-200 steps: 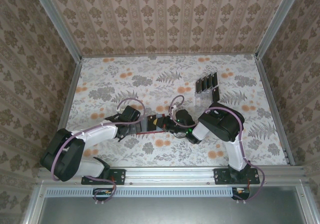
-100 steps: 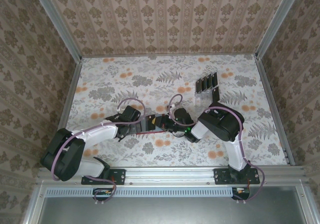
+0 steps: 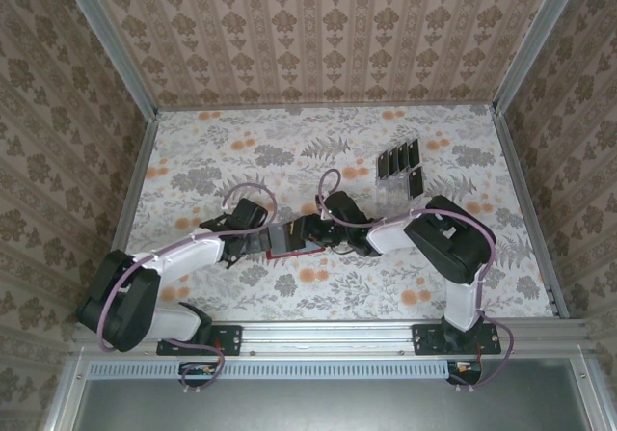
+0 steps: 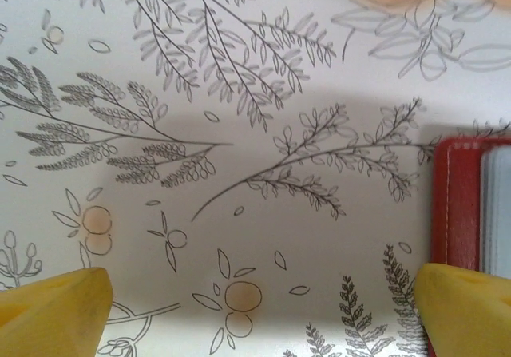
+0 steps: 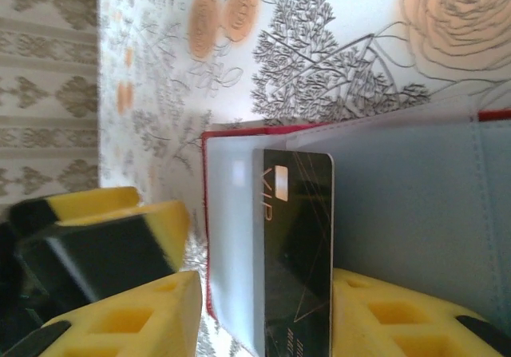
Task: Put the credit cards into the card holder
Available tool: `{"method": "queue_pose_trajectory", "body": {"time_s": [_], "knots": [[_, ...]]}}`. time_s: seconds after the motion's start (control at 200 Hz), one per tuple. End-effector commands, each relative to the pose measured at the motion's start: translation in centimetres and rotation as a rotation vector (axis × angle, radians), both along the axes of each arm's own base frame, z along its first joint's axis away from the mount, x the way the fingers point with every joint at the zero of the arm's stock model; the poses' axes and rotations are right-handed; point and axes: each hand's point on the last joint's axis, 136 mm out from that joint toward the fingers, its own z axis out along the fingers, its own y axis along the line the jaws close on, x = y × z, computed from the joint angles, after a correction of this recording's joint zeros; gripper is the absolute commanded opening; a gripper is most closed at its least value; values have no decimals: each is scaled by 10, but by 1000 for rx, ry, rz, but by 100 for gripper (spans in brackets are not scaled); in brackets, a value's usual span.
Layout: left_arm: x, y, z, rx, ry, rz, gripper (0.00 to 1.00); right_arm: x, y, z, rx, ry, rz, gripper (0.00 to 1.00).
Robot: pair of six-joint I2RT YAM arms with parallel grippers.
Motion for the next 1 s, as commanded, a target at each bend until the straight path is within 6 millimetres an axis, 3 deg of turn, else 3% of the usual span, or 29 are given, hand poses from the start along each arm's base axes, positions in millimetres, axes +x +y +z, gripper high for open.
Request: {"method": "queue_pose_trajectory", "body": {"time_s": [0.0, 0.23, 0.515, 0.995], "knots": [[5, 0, 12, -32, -9, 11, 100, -9, -28, -24, -207, 50, 9, 45], [6, -2, 10, -75, -1, 27, 100, -5, -36, -22, -313, 46, 18, 45], [-1, -4, -6, -87, 44, 28, 100, -2, -40, -19, -452, 9, 58, 47], [4, -8, -11, -103, 51, 26, 100, -24, 7, -19, -488, -10, 181, 47]]}}
